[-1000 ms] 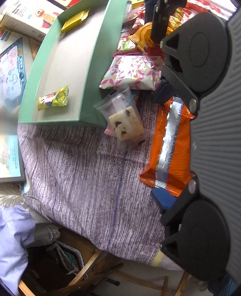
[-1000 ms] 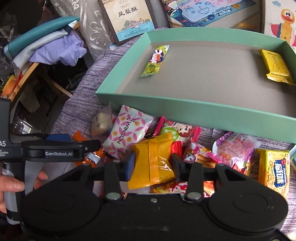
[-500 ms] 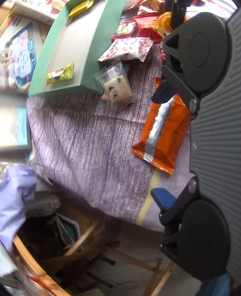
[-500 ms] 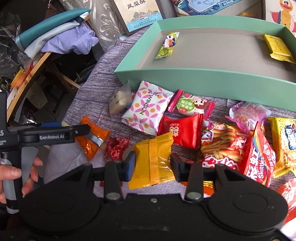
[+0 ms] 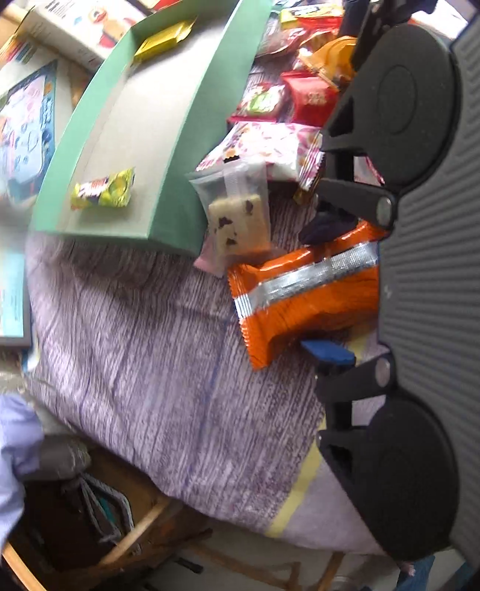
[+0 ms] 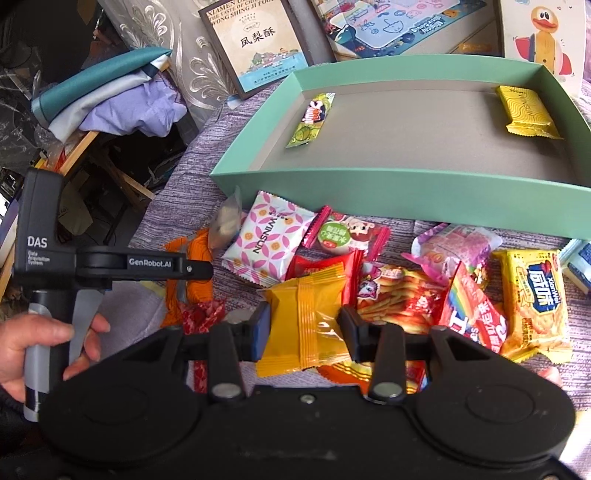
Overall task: Organize snacks
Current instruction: 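Lift both snacks into the green box and release them, then grasp the pink-patterned WINSUN pack with the left gripper while the right grasps the red-orange chip bag, then place both packs into the green box and open both grippers, then grasp the Skittles bag with the left gripper while the right grasps the yellow cracker pack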
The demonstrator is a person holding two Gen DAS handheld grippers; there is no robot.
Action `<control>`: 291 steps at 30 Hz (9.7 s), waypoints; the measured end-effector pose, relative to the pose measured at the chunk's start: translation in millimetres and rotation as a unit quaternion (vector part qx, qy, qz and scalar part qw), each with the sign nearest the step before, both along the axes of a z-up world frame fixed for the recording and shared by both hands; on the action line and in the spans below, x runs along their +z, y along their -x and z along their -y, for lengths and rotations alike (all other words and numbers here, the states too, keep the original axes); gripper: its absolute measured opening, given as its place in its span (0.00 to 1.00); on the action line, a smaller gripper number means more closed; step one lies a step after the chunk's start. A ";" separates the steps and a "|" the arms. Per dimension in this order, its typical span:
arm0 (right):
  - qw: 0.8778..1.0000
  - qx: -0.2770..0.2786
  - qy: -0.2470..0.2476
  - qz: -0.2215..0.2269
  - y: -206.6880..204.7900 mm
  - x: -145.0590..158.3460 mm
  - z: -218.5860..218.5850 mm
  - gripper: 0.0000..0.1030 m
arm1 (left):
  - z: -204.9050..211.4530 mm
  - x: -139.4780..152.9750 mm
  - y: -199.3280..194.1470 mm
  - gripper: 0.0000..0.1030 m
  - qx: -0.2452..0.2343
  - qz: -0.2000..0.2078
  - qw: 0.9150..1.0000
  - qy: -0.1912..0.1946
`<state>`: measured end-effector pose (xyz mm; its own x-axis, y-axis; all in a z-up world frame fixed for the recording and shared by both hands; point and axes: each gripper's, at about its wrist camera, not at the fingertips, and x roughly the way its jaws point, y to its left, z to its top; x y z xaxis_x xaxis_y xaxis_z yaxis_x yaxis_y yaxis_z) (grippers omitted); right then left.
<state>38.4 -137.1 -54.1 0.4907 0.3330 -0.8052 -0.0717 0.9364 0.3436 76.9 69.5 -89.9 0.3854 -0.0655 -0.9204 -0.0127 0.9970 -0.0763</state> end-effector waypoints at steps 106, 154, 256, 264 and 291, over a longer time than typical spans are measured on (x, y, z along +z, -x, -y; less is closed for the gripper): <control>0.995 -0.100 0.005 -0.007 10.6 -0.1 45.6 0.35 | 77.7 -10.3 -4.4 0.68 -0.180 0.054 0.982 0.023; 0.998 -0.068 0.016 0.011 11.8 8.9 14.7 0.35 | 25.6 28.7 19.7 0.48 -0.157 0.078 0.982 0.065; 0.986 -0.165 0.005 0.031 42.3 -4.2 161.6 0.44 | 230.1 -17.1 31.5 0.96 -0.295 0.034 0.954 0.039; 0.990 -0.142 0.008 0.018 18.6 -14.9 150.4 0.44 | 203.6 -19.5 16.6 0.98 -0.274 0.033 0.961 0.024; 0.984 -0.172 -0.036 0.014 41.9 -9.5 169.0 0.46 | 251.6 -19.9 44.5 0.74 -0.394 0.025 0.918 0.041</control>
